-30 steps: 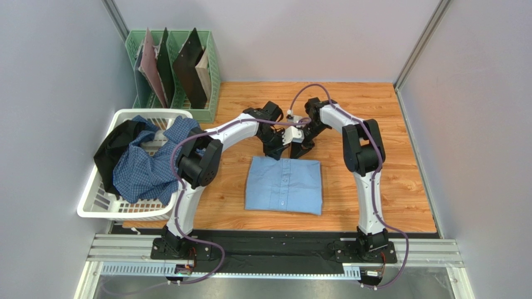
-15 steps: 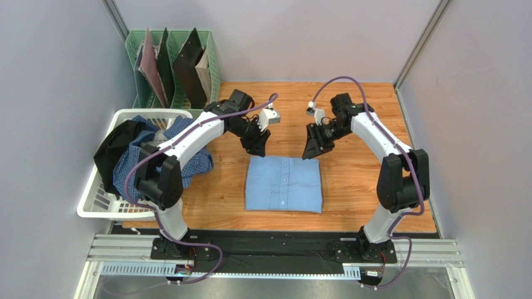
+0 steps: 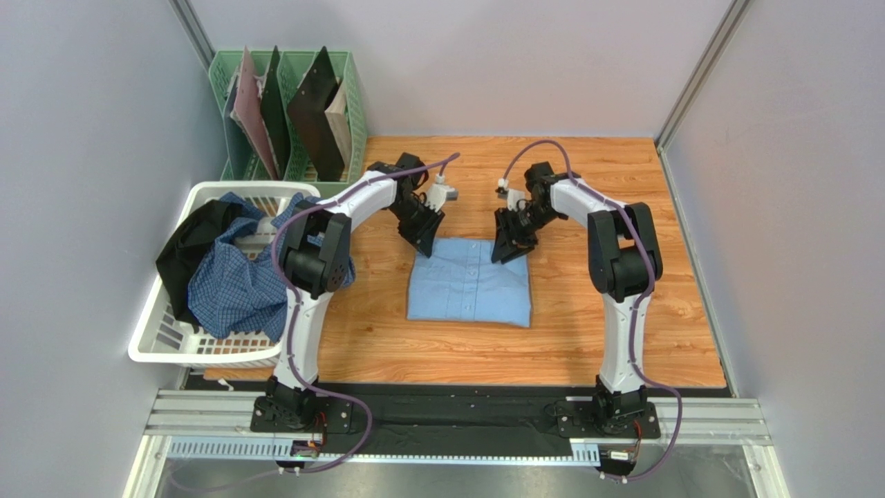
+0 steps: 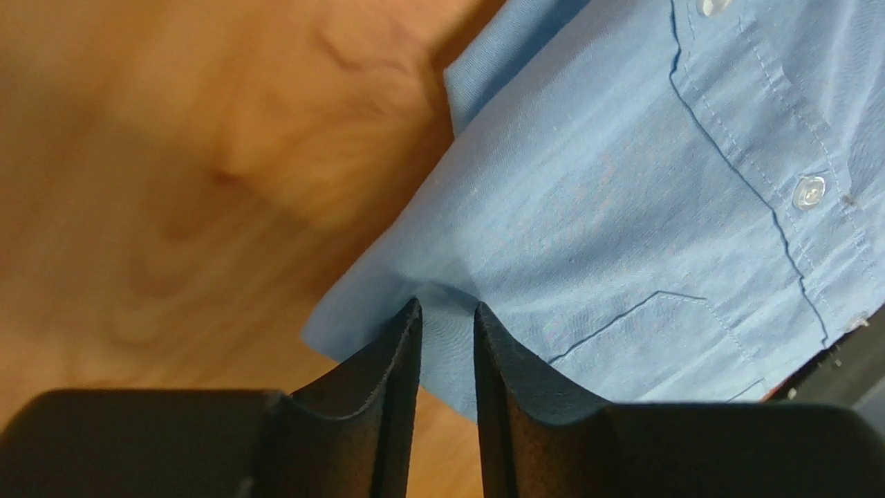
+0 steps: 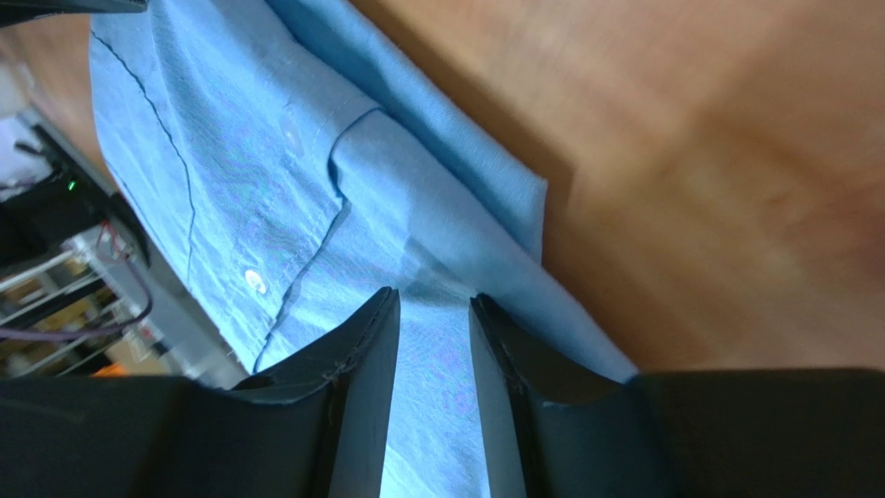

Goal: Fold and stack the long sleeve shirts
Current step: Fold the shirt, then neatly place the folded shirt to the corner

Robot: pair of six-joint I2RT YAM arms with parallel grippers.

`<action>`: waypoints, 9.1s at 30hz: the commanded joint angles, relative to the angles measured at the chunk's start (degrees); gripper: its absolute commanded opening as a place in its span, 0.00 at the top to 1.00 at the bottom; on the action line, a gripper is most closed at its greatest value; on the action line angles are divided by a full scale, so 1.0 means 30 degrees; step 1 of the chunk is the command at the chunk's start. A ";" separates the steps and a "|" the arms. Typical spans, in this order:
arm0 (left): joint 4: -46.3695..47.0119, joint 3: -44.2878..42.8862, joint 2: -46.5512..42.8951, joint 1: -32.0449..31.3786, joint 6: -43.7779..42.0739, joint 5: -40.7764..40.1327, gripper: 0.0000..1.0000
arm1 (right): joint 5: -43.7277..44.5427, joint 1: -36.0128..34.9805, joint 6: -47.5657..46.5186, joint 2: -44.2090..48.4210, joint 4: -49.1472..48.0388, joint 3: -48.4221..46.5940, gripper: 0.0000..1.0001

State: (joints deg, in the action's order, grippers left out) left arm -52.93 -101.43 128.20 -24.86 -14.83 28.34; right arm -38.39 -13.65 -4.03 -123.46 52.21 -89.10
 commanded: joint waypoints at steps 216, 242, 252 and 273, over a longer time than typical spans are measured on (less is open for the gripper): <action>-0.1575 0.2080 -0.8837 0.3160 -0.1559 -0.0364 0.35 | 0.8103 -0.3804 -0.8096 0.2040 0.1846 0.1399 0.54; -0.1108 0.3164 -0.9950 0.3541 -0.1179 -0.0071 0.34 | 0.7467 -0.5851 -0.4072 -0.0623 0.2220 -0.5751 0.38; -0.0991 0.3136 -0.9629 0.3570 -0.1765 0.0075 0.33 | 0.8192 -0.4249 -1.4377 0.5718 0.5714 0.5156 0.41; 0.0649 0.3720 -0.8983 0.3454 -0.0301 0.3650 0.35 | 0.8283 0.0803 -0.2906 0.8340 0.2229 0.5640 0.34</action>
State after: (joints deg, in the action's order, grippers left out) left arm -53.10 -90.30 103.20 -14.55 -16.88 38.22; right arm -15.73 -9.50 -27.75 -100.07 63.81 -75.33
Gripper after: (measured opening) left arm 0.652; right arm 0.674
